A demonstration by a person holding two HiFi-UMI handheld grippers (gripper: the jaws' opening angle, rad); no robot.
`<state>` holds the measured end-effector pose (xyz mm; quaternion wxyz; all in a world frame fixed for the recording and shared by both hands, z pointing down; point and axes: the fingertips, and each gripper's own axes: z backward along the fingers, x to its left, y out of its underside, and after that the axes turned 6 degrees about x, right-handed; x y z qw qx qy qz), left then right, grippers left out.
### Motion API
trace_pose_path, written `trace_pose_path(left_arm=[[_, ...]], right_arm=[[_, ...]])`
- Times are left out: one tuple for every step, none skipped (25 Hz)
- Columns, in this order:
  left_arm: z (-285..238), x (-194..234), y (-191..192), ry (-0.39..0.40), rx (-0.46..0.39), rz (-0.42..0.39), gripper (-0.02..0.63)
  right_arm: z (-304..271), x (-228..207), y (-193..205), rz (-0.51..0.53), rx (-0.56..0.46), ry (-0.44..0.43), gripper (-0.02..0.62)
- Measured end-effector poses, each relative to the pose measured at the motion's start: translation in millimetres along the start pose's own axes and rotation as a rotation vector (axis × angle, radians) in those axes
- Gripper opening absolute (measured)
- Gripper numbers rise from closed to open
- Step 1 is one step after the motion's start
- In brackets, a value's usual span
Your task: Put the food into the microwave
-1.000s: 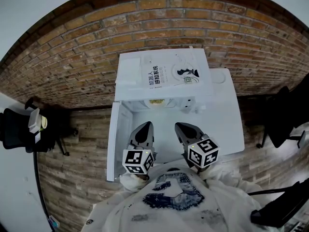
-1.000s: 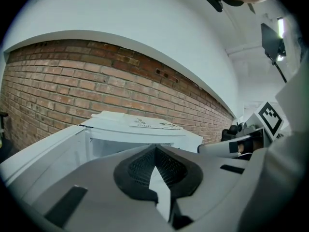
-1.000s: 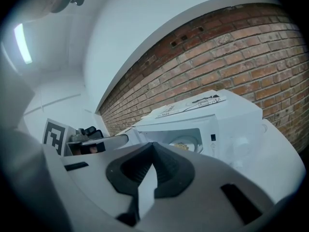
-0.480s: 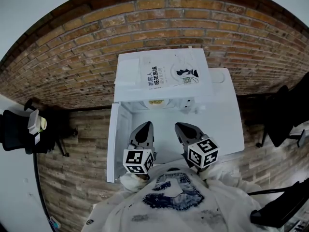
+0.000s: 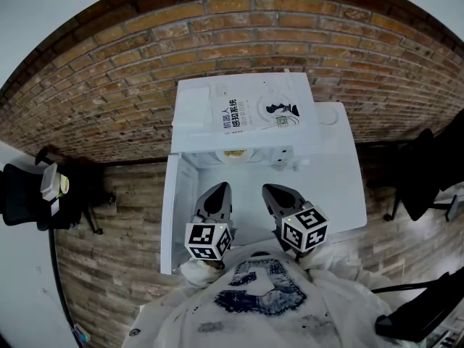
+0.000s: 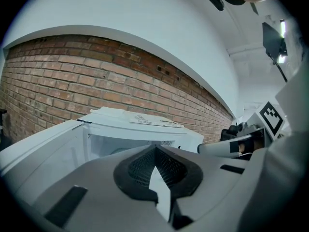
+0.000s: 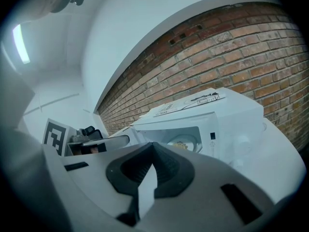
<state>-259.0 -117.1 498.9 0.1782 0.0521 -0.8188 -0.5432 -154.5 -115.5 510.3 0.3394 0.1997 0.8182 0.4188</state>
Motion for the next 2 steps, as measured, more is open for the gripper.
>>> trace_pose_path(left_arm=[[-0.6, 0.6, 1.1, 0.0, 0.003, 0.004, 0.008], [-1.2, 1.3, 2.1, 0.0, 0.006, 0.008, 0.008]], right_arm=[[-0.3, -0.4, 0.2, -0.002, 0.0, 0.0, 0.012], [-0.6, -0.9, 0.3, -0.003, 0.0, 0.0, 0.012]])
